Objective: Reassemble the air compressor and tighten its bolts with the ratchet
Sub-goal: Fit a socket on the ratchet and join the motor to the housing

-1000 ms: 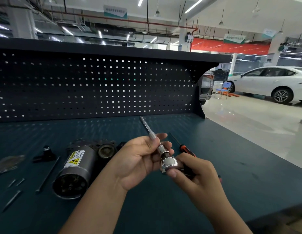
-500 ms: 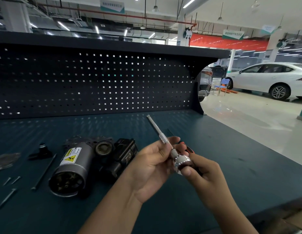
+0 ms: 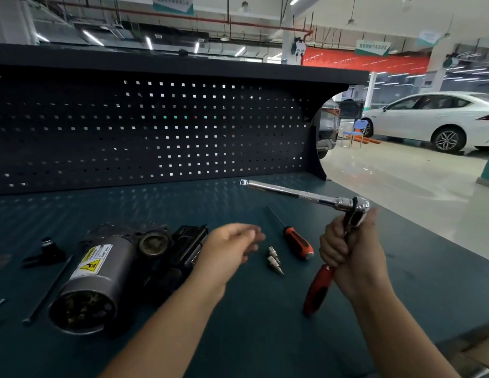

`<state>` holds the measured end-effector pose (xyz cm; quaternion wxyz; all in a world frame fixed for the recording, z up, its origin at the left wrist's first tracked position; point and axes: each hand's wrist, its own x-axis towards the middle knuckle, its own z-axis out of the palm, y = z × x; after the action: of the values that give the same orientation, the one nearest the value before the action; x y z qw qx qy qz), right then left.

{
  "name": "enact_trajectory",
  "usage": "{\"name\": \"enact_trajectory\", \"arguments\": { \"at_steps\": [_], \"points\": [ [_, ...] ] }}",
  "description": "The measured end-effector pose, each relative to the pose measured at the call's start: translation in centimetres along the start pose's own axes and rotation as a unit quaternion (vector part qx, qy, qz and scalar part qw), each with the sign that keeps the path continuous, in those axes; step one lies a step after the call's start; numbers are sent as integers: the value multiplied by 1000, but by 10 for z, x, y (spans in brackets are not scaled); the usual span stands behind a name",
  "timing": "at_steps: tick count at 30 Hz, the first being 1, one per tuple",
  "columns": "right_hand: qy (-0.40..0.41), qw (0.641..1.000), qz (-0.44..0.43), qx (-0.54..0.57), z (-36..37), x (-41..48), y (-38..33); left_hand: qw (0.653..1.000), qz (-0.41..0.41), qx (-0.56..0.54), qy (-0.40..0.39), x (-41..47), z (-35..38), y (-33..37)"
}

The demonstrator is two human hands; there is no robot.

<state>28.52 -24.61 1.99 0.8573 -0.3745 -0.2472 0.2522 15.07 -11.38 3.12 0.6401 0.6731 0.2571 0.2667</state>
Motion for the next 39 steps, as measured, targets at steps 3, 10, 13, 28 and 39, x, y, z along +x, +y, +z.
{"name": "enact_trajectory", "arguments": {
  "at_steps": [3, 10, 13, 28, 39],
  "points": [
    [-3, 996, 28, 81, -10, 15, 8, 976, 28, 215, 27, 20, -1, -33],
    [-1, 979, 61, 197, -48, 28, 23, 905, 14, 424, 26, 65, 25, -62],
    [-12, 978, 68, 196, -51, 30, 23, 877, -20, 478, 43, 75, 42, -60],
    [-9, 978, 84, 188, -48, 26, 25, 927, -4, 375, 10, 49, 17, -63],
    [-42, 988, 102, 113, -31, 19, 18, 955, -161, -241, -67, -41, -42, -34]
  ]
}}
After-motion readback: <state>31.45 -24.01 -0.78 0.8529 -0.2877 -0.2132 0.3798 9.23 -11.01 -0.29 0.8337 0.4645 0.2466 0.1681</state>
